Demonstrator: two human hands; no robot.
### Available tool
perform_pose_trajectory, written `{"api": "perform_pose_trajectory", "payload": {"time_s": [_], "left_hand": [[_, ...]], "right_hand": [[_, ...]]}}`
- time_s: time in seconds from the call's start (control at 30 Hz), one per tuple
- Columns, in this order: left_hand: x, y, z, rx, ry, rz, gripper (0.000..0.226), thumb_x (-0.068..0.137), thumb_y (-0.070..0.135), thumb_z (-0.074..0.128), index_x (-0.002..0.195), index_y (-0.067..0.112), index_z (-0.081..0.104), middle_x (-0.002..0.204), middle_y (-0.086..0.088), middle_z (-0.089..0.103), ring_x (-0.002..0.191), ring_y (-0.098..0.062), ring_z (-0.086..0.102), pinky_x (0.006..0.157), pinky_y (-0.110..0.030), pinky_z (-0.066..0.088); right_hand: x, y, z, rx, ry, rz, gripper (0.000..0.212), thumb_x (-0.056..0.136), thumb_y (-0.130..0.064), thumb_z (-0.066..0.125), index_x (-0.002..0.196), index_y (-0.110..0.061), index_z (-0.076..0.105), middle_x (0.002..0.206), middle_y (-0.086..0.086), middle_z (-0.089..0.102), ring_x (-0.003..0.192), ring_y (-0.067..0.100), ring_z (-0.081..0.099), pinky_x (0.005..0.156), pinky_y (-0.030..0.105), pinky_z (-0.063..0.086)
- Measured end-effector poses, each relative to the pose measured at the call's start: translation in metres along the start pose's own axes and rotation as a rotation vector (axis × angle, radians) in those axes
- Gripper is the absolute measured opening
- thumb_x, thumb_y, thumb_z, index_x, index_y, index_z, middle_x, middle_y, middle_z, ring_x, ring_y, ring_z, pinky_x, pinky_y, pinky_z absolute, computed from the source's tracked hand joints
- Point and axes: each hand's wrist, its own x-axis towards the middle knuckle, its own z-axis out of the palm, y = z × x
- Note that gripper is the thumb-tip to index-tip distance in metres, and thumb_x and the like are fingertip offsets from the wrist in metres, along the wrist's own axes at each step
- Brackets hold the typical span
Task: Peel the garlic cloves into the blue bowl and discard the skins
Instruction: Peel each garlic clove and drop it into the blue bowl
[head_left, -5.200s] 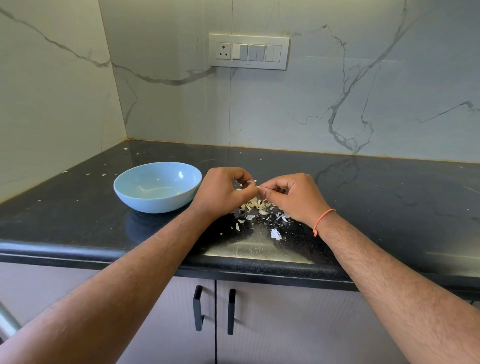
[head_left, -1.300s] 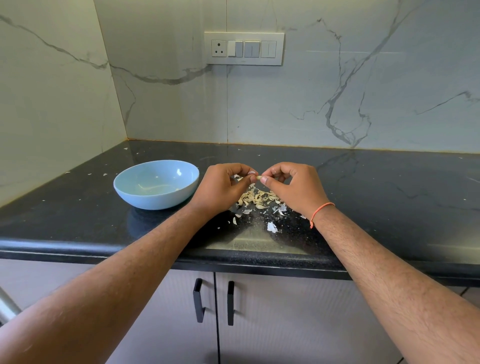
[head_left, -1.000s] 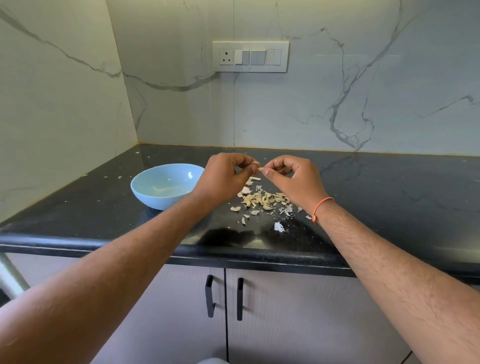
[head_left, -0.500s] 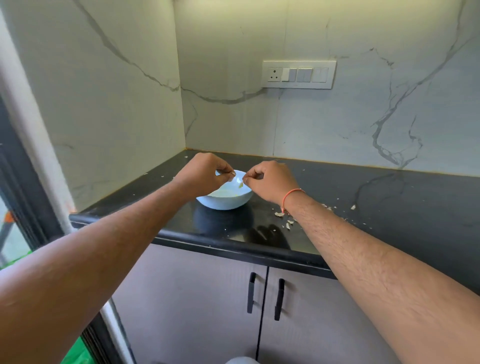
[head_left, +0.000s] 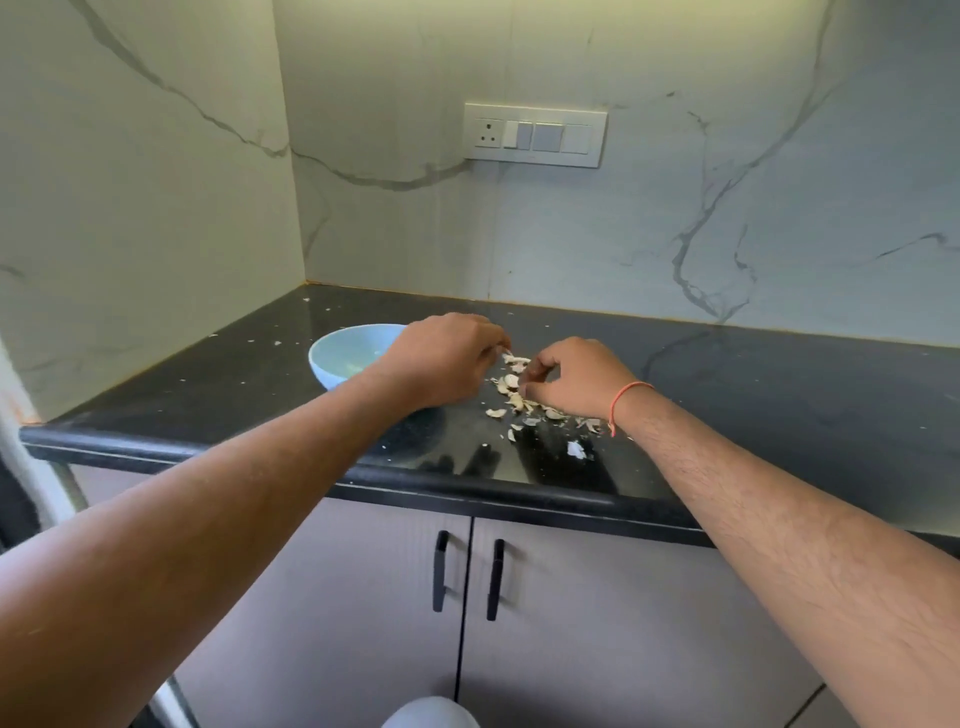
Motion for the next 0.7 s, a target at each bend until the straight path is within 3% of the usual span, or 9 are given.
{"api": "perform_pose_trajectory", "payload": {"time_s": [0.07,0.13,0.27,0.4,0.5,0.57,0.7], "left_hand": [[0.007,0.017,0.012,-0.033,-0.089,0.067,0.035,0.102,0.025,0.049,0.13,0.033,0.068,0.13,0.009,0.067,0.118,-0.022,0.064,0.088,-0.036,0.053],[0.011,0.025,0.026,-0.01,-0.19,0.102,0.036,0.099,0.032,0.057,0.134,0.037,0.065,0.133,0.01,0.062,0.119,-0.019,0.061,0.087,-0.034,0.05],[0.021,0.017,0.051,-0.112,-0.295,0.089,0.03,0.099,0.04,0.063,0.128,0.031,0.07,0.13,0.006,0.065,0.119,-0.021,0.062,0.096,-0.038,0.051],[0.027,0.009,0.064,-0.296,-0.205,0.035,0.023,0.098,0.031,0.07,0.12,0.029,0.076,0.107,0.011,0.069,0.095,-0.01,0.06,0.085,-0.023,0.039],[0.032,0.005,0.07,-0.365,-0.153,0.005,0.017,0.097,0.032,0.074,0.112,0.03,0.08,0.099,0.014,0.072,0.081,0.001,0.059,0.081,-0.019,0.039],[0.035,0.004,0.075,-0.378,-0.136,-0.005,0.013,0.095,0.03,0.075,0.106,0.031,0.081,0.092,0.016,0.071,0.078,0.008,0.059,0.078,-0.018,0.039],[0.037,0.002,0.089,-0.387,-0.065,-0.023,0.011,0.093,0.034,0.073,0.101,0.036,0.08,0.093,0.019,0.073,0.089,-0.001,0.064,0.084,-0.027,0.05]], "right_hand": [[-0.008,0.013,-0.005,-0.05,-0.099,-0.001,0.015,0.086,-0.053,0.077,0.087,-0.038,0.073,0.1,-0.013,0.073,0.097,0.011,0.063,0.082,0.028,0.045],[-0.014,0.022,-0.003,-0.106,-0.149,-0.031,0.019,0.086,-0.056,0.077,0.083,-0.038,0.07,0.091,-0.014,0.065,0.094,0.015,0.061,0.079,0.03,0.045],[-0.019,0.031,0.003,-0.056,-0.078,-0.079,0.016,0.091,-0.041,0.077,0.103,-0.03,0.081,0.083,-0.023,0.058,0.093,0.008,0.058,0.082,0.025,0.04],[-0.014,0.038,0.004,0.032,-0.047,-0.062,0.015,0.087,-0.033,0.082,0.102,-0.032,0.079,0.085,-0.021,0.067,0.069,-0.006,0.056,0.076,0.023,0.043],[-0.009,0.041,0.002,0.026,-0.062,-0.034,0.015,0.085,-0.033,0.084,0.098,-0.031,0.079,0.079,-0.021,0.067,0.068,-0.008,0.058,0.071,0.021,0.046],[-0.006,0.043,0.0,0.01,-0.066,-0.044,0.011,0.085,-0.033,0.084,0.096,-0.029,0.081,0.077,-0.023,0.066,0.07,-0.01,0.057,0.069,0.015,0.043],[-0.007,0.051,0.009,0.096,-0.006,-0.045,0.005,0.089,-0.03,0.081,0.093,-0.03,0.082,0.073,-0.022,0.067,0.069,-0.005,0.061,0.072,0.019,0.047]]}}
